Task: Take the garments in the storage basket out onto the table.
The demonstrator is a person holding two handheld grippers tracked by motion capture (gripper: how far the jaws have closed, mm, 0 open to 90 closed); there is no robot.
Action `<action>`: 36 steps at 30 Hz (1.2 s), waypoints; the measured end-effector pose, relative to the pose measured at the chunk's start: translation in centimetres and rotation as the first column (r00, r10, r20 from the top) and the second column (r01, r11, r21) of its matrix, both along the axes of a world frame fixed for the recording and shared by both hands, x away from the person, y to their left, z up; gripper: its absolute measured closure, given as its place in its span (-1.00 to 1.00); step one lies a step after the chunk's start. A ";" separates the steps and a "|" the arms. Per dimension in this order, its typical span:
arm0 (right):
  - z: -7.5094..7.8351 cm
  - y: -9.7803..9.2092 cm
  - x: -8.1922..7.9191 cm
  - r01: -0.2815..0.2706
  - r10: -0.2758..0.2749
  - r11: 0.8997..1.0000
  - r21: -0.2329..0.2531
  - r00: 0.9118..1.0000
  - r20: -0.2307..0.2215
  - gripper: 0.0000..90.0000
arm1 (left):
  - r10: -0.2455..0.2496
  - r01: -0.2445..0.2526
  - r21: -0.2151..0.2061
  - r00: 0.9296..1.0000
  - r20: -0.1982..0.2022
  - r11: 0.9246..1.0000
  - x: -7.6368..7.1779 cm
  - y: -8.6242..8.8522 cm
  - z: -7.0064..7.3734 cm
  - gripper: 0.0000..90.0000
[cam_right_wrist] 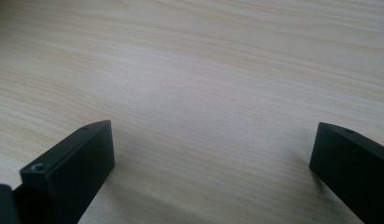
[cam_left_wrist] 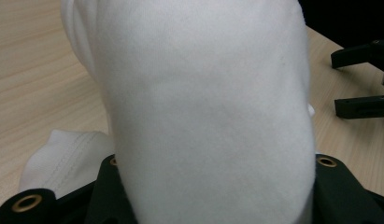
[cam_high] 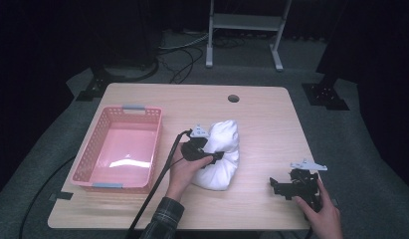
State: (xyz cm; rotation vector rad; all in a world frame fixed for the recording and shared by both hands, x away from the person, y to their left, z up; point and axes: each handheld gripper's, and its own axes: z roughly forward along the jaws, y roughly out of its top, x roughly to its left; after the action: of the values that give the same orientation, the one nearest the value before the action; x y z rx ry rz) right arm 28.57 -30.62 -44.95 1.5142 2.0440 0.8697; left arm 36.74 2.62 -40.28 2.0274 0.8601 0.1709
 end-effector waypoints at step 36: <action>0.0 0.0 0.0 0.000 0.000 1.000 0.000 1.000 0.000 -1.00 | 0.012 -0.004 0.156 0.998 -0.056 0.988 0.7 -1.5 -0.9 -0.14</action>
State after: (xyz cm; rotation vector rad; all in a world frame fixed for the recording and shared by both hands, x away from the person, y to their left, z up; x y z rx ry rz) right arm 28.57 -30.62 -44.95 1.5144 2.0440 0.8695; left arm 37.43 1.11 -41.15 2.1836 0.9149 0.1909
